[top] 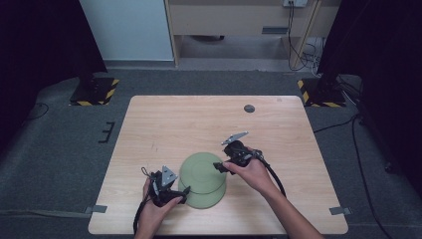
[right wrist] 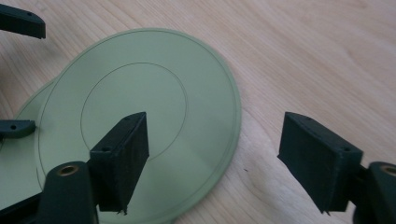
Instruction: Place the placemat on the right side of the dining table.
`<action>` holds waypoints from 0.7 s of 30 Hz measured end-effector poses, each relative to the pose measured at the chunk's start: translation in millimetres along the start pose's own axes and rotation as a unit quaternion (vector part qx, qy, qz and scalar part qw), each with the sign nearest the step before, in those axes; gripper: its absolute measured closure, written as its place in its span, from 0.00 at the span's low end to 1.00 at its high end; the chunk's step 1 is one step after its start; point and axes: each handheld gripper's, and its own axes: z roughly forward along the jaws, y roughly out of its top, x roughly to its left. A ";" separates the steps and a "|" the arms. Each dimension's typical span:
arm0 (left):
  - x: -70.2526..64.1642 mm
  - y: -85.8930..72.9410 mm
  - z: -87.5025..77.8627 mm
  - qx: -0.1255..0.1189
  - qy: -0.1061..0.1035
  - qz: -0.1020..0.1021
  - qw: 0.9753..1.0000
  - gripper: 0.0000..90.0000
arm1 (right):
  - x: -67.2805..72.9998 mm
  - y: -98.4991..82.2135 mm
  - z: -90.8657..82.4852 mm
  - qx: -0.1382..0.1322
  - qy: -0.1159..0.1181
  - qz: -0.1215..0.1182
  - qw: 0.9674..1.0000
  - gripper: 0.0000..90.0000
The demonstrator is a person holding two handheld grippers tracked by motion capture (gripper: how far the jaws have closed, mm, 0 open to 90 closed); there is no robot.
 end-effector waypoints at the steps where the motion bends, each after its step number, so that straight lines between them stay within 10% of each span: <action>1: 0.6 0.2 0.4 0.001 0.000 -0.001 1.000 0.01 | -1.2 0.6 4.1 0.005 0.004 0.001 1.000 0.29; 21: 1.7 1.2 3.6 -0.003 -0.001 -0.005 1.000 0.01 | -0.2 16.3 48.8 0.039 0.027 0.010 0.999 0.24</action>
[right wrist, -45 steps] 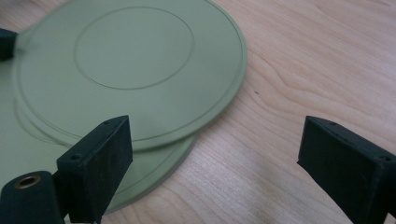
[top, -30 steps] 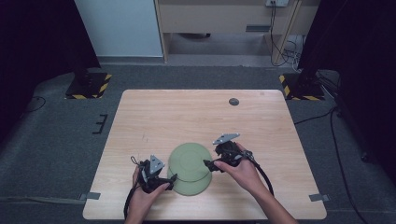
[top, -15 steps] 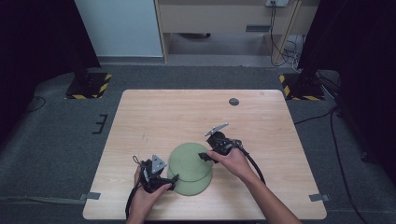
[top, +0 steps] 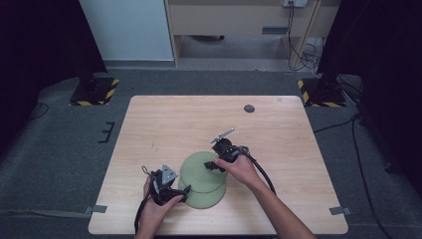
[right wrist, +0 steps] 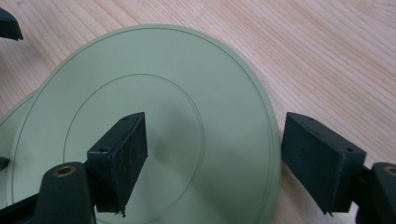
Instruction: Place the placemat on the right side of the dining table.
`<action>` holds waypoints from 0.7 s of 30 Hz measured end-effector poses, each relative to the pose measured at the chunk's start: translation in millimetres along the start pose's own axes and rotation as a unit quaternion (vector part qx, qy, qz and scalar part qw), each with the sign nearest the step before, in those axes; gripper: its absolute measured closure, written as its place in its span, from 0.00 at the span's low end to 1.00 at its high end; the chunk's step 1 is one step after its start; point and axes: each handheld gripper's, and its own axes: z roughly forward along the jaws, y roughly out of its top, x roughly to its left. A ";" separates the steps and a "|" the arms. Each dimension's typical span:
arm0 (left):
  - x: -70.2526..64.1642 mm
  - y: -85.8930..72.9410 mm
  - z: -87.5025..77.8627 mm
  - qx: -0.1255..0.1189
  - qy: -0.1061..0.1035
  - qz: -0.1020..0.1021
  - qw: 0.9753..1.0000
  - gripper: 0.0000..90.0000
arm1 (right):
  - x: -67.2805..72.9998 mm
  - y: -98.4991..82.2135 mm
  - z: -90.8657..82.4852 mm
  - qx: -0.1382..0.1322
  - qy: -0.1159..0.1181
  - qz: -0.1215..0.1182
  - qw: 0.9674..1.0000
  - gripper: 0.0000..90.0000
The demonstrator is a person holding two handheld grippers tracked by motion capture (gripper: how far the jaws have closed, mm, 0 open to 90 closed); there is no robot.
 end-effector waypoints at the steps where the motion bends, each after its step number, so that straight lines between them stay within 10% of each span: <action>1: -0.2 0.1 -0.1 0.000 0.000 0.001 1.000 0.01 | 0.8 0.9 1.3 0.002 0.001 0.000 1.000 0.23; 21: 0.3 -0.3 0.0 0.001 0.000 -0.003 1.000 0.01 | -2.4 5.0 -5.8 -0.007 0.016 0.000 1.000 0.28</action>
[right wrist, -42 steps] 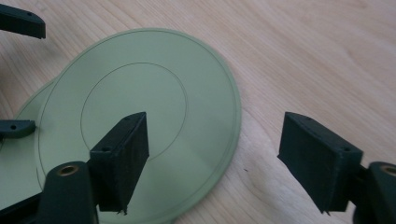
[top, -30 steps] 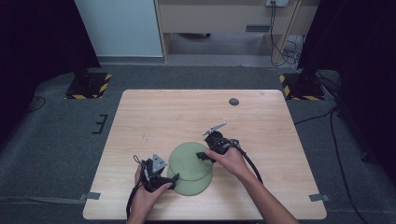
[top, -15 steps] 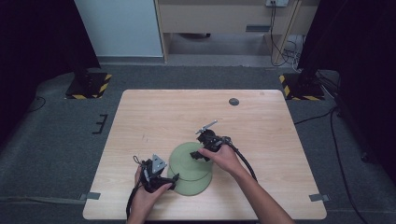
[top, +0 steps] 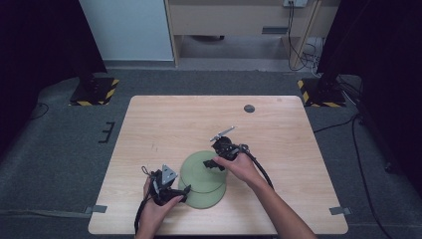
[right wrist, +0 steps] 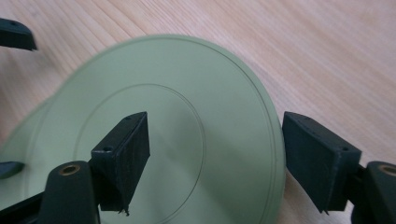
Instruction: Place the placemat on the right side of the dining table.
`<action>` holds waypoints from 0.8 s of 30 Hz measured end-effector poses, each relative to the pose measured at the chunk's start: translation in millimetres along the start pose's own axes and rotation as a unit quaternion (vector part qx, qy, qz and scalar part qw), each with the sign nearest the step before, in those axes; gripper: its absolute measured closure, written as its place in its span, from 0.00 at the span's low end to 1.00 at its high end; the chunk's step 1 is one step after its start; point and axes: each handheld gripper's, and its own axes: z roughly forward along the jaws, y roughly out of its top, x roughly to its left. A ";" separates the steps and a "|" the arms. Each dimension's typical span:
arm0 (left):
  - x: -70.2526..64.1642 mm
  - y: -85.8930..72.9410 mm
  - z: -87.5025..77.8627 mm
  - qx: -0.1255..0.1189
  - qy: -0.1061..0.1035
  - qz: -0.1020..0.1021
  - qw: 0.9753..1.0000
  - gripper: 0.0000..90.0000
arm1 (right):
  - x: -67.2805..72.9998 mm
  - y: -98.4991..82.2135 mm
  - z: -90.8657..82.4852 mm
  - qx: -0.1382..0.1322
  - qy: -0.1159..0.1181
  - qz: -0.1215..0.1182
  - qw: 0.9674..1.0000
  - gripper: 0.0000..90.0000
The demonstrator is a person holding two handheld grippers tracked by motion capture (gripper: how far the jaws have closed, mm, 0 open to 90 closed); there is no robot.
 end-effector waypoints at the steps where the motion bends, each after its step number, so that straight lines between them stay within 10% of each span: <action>1: -0.2 0.0 0.1 0.000 0.000 0.000 1.000 0.01 | 1.9 1.2 -3.8 -0.002 0.000 0.000 1.000 0.29; 11: -0.8 -0.1 -0.1 -0.001 0.002 0.000 1.000 0.01 | 16.2 5.9 -34.5 -0.038 0.013 -0.041 0.998 0.46; 24: 0.0 -0.5 -0.2 -0.001 0.001 -0.003 1.000 0.01 | -6.1 -13.4 -28.4 -0.023 0.010 -0.036 0.999 0.75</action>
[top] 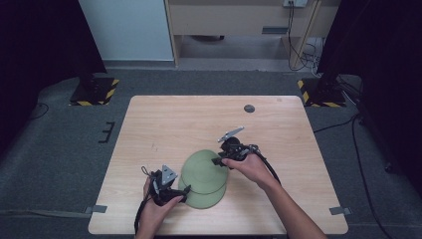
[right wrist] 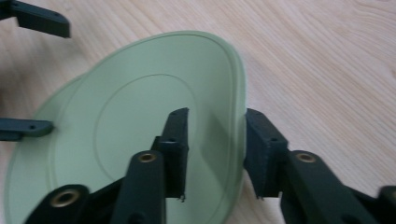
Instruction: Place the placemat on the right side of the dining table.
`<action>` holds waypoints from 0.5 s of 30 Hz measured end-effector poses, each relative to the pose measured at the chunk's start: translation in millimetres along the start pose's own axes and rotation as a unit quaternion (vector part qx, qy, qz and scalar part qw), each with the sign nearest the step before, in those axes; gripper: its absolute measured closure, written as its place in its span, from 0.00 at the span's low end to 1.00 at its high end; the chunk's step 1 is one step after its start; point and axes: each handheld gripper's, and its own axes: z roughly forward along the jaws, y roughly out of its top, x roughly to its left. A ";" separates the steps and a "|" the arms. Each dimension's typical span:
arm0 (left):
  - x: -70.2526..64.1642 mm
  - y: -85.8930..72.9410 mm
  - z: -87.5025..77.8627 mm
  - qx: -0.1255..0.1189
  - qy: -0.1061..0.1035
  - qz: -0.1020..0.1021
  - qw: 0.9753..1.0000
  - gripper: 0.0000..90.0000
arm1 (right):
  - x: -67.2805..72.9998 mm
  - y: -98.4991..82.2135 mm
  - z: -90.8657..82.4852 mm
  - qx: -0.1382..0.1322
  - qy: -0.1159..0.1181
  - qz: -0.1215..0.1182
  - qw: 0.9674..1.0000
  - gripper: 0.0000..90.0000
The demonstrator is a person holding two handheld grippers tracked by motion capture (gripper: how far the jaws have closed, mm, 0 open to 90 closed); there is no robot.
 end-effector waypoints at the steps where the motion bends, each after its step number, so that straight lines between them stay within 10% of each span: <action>1: 0.5 0.3 0.5 0.001 -0.002 -0.003 1.000 0.00 | -1.4 -0.7 0.6 -0.002 -0.006 0.000 1.000 0.78; 15: -7.1 2.1 0.3 -0.002 -0.003 0.014 1.000 0.02 | -5.7 3.5 11.0 -0.017 -0.029 0.013 0.999 0.87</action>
